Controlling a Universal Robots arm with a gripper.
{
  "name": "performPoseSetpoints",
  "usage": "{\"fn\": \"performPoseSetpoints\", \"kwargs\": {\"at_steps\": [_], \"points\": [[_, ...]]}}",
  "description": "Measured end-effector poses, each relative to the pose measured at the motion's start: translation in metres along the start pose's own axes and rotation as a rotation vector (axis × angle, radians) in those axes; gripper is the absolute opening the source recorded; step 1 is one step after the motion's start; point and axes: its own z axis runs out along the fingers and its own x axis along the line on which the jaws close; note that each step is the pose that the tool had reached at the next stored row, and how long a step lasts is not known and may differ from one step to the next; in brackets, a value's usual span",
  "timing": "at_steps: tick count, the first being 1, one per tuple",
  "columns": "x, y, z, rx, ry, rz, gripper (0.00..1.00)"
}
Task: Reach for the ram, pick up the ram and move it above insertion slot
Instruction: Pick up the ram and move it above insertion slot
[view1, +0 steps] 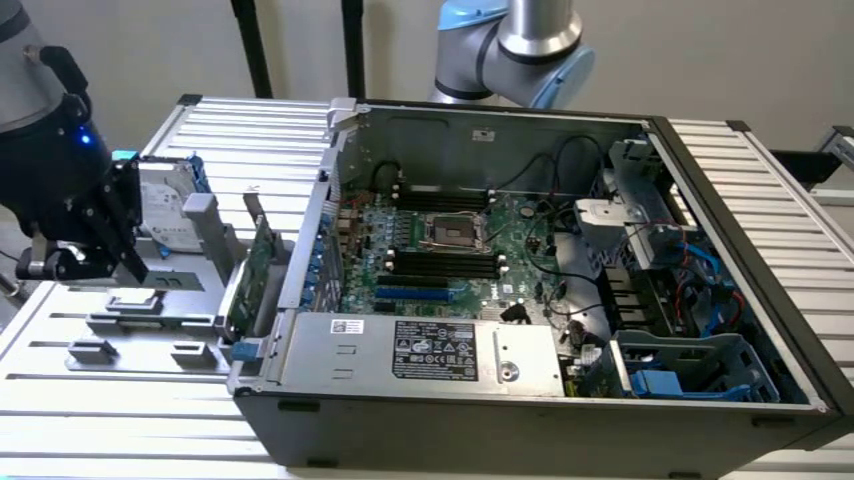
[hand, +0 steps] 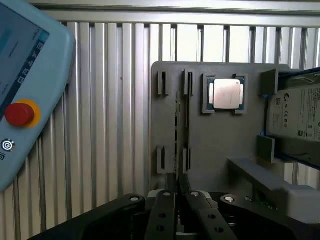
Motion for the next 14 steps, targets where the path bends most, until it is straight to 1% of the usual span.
{"fn": "performPoseSetpoints", "kwargs": {"at_steps": [8,14], "points": [[-0.001,-0.0214,-0.0289,-0.0002,-0.0169,-0.006,0.13],[-0.002,-0.0388,-0.0498,-0.0004,-0.0322,-0.012,0.13]]}}
